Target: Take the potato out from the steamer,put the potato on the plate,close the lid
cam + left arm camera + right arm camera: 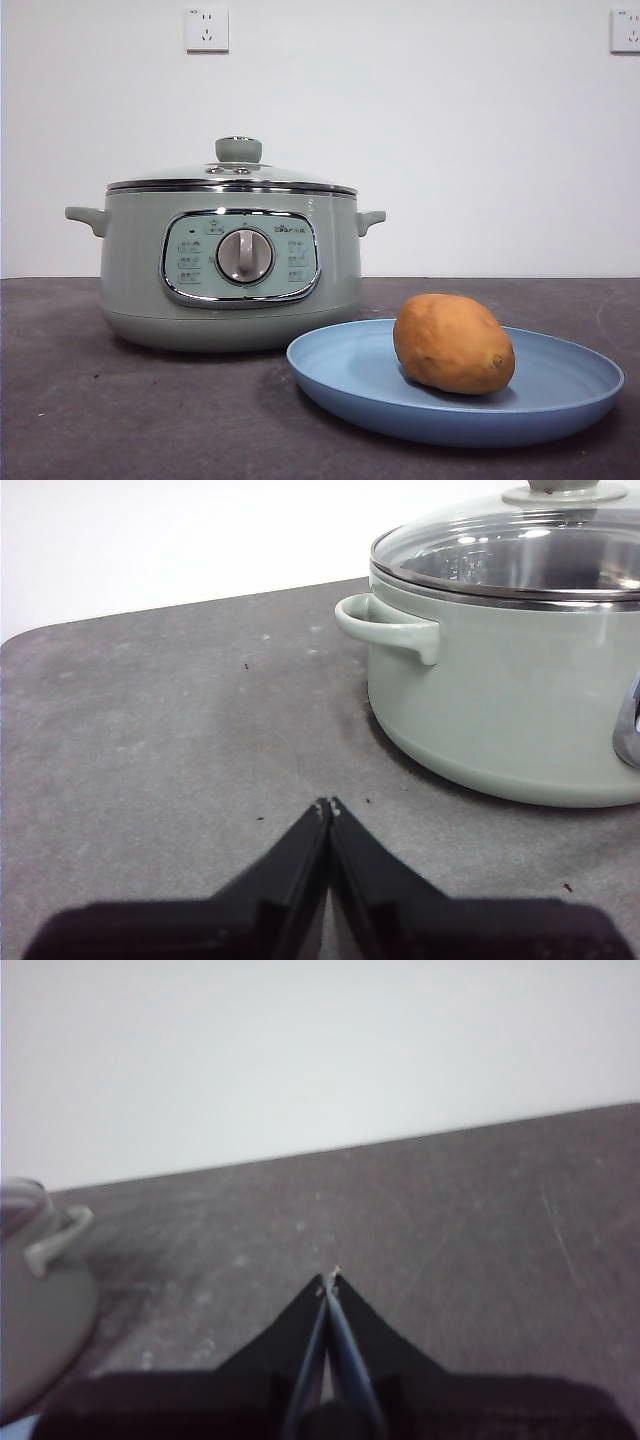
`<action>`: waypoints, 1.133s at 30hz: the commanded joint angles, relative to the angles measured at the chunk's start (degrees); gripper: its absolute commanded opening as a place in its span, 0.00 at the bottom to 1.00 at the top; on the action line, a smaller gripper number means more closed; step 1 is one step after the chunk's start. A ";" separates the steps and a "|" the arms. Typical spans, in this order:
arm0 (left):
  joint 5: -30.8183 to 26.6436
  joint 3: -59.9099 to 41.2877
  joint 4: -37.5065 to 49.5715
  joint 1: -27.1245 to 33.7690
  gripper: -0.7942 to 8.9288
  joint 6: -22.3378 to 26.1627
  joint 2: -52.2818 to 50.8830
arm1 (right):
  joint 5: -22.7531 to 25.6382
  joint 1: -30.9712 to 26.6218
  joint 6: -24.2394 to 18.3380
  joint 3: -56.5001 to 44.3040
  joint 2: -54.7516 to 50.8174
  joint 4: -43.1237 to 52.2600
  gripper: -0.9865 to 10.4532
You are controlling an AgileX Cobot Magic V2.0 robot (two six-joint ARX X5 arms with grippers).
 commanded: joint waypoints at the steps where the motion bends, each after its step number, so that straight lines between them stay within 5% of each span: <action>1: -0.09 -0.90 0.02 0.15 0.08 -0.39 -0.17 | 0.20 -0.22 -0.22 -2.21 -1.25 0.66 0.09; 15: -0.09 -0.90 0.02 0.15 0.08 -0.39 -0.17 | 0.31 -0.20 0.35 -4.98 -4.17 -8.02 0.09; 34: -0.09 -0.90 0.04 0.15 0.08 -0.39 -0.17 | -1.14 -0.11 2.51 -4.90 -3.74 -7.89 0.09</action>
